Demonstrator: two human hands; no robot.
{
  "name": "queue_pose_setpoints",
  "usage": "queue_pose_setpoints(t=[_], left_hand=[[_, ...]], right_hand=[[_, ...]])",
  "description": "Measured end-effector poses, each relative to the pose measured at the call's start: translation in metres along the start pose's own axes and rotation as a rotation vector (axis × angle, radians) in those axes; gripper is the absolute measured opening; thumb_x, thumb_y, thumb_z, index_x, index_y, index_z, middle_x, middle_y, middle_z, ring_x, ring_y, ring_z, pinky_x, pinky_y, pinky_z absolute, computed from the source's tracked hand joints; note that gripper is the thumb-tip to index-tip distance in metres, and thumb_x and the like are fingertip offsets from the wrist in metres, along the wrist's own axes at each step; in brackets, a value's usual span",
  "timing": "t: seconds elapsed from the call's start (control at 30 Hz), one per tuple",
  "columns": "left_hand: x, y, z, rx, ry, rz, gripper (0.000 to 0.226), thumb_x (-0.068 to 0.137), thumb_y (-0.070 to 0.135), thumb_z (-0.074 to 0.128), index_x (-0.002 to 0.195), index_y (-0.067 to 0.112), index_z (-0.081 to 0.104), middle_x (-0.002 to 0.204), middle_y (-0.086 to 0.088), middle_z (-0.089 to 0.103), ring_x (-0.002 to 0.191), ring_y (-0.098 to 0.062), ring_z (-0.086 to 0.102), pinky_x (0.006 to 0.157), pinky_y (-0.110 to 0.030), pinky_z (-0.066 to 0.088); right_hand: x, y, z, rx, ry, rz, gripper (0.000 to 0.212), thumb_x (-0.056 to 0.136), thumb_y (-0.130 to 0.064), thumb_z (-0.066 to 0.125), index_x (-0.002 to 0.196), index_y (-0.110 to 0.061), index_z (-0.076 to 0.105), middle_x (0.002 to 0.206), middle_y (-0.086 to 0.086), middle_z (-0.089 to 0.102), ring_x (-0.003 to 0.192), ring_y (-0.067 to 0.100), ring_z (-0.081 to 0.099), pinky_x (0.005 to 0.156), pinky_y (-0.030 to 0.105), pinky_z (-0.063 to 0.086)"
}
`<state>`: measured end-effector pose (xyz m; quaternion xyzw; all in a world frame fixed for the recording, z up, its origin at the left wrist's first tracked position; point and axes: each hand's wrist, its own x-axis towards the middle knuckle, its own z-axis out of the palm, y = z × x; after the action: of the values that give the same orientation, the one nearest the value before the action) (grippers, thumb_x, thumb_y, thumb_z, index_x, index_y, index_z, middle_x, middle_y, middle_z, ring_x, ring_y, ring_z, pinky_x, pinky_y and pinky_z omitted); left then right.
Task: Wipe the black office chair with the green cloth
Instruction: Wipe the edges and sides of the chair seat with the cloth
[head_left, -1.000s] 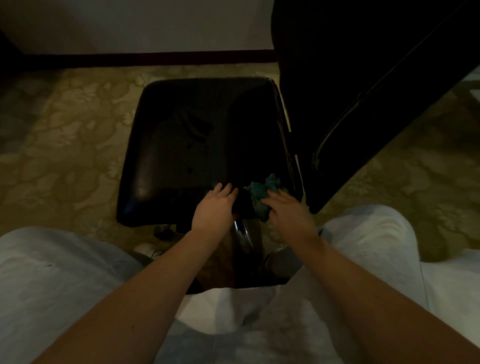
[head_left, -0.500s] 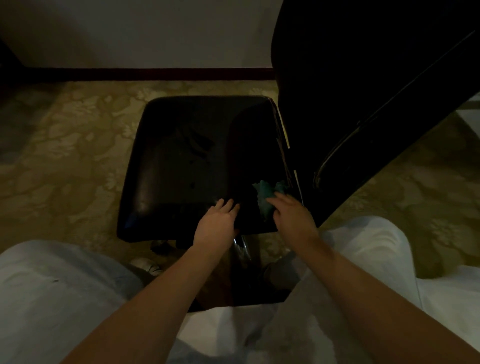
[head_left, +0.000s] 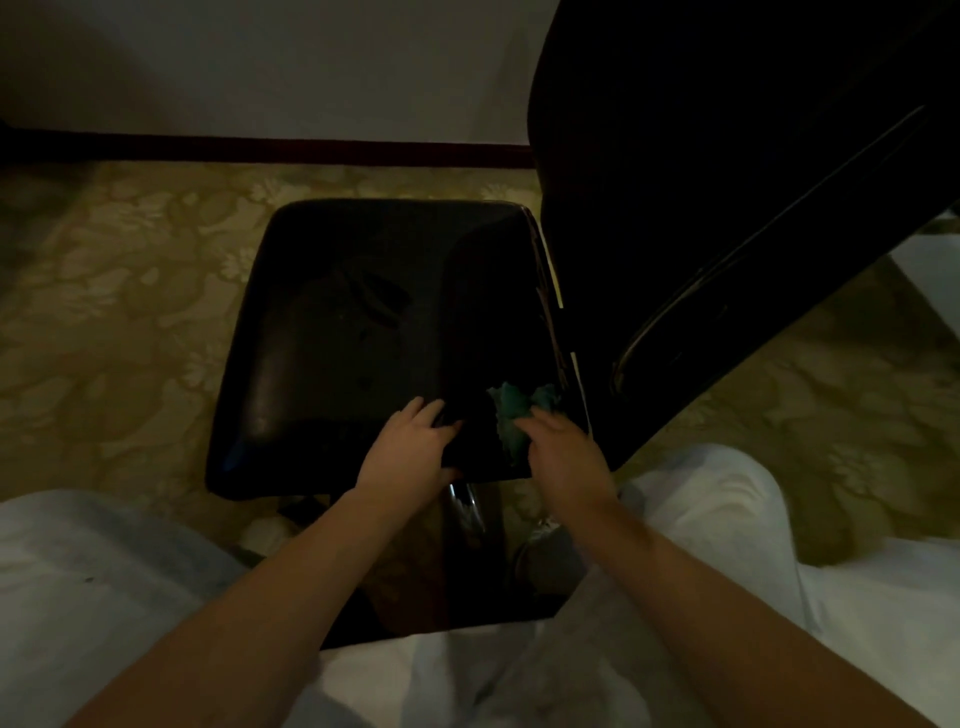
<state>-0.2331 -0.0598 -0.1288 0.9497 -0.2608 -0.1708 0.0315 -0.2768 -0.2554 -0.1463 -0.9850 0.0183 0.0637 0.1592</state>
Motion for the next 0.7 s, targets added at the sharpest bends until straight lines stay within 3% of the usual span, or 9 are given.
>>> queue_pose_setpoints(t=[0.17,0.33,0.43,0.6,0.7], left_hand=[[0.005,-0.001,-0.005,-0.045,-0.057,0.011,0.068,0.095,0.042,0.059,0.155,0.026,0.031,0.162,-0.004,0.023,0.15,-0.03,0.018,0.12,-0.041,0.026],[0.01,-0.004,-0.011,-0.044,-0.032,0.039,0.063,0.095,0.043,0.059,0.152,0.03,0.037,0.158,0.001,0.032,0.146,-0.024,0.029,0.115,-0.037,0.033],[0.015,-0.009,-0.018,-0.043,-0.019,0.05,0.061,0.095,0.042,0.06,0.15,0.029,0.039,0.154,-0.002,0.036,0.14,-0.026,0.035,0.112,-0.039,0.037],[0.026,-0.021,-0.022,-0.064,-0.1,-0.004,0.082,0.09,0.05,0.064,0.157,0.032,0.02,0.165,-0.009,0.009,0.15,-0.035,0.012,0.12,-0.051,0.023],[0.034,-0.022,-0.023,-0.081,-0.162,-0.007,0.083,0.089,0.05,0.065,0.157,0.032,0.02,0.166,-0.009,0.008,0.151,-0.035,0.01,0.12,-0.053,0.023]], right_hand=[[0.029,-0.001,-0.01,0.031,0.036,0.093,0.049,0.095,0.001,0.039,0.138,-0.019,0.05,0.149,0.002,0.041,0.135,0.025,0.038,0.103,0.04,0.041],[0.028,0.002,-0.012,0.089,0.031,0.163,0.047,0.098,-0.004,0.039,0.141,-0.02,0.048,0.152,0.001,0.04,0.133,0.026,0.043,0.104,0.039,0.041],[0.014,-0.002,-0.008,0.048,0.014,0.116,0.046,0.099,-0.004,0.039,0.142,-0.018,0.047,0.148,0.003,0.044,0.129,0.026,0.047,0.101,0.036,0.041],[0.014,0.004,-0.014,0.031,-0.011,0.053,0.045,0.097,0.0,0.041,0.139,-0.014,0.05,0.147,0.006,0.046,0.133,0.027,0.042,0.103,0.035,0.038],[0.033,0.006,-0.018,0.029,-0.008,0.039,0.044,0.094,0.004,0.042,0.133,-0.011,0.055,0.142,0.007,0.049,0.13,0.029,0.044,0.103,0.038,0.04]])
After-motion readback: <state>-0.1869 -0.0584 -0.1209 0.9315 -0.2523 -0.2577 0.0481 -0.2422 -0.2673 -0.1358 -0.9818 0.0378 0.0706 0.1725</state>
